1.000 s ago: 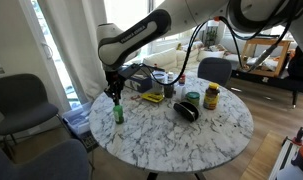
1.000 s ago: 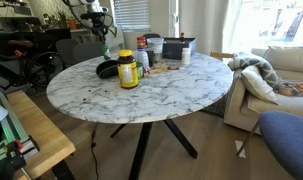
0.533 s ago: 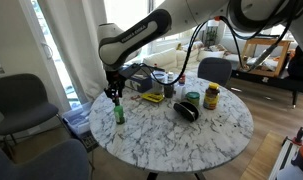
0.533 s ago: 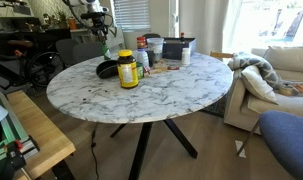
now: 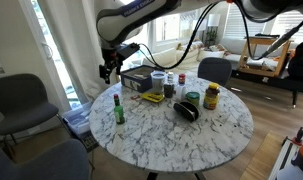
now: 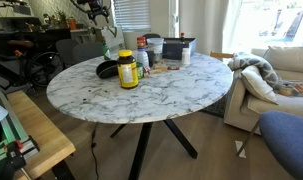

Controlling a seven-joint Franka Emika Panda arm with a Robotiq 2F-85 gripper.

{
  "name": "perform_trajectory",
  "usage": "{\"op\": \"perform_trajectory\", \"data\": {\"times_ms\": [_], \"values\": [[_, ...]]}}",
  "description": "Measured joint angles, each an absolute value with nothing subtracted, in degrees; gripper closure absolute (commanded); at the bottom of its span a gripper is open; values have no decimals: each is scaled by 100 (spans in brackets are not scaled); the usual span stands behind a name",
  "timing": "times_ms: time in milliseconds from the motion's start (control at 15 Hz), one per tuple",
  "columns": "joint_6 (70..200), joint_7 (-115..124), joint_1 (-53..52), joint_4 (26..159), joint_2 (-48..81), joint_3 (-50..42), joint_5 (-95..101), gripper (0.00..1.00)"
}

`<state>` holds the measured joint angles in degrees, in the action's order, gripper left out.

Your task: Pick up the tabasco and put it on the left side of the table

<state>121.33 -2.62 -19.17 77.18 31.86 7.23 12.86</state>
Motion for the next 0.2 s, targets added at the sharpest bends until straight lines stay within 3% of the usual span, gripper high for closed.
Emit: {"op": "perform_trajectory", "data": {"times_ms": [200], "values": [[12227, -248, -1790, 8065, 2433, 552, 1376, 0]]}}
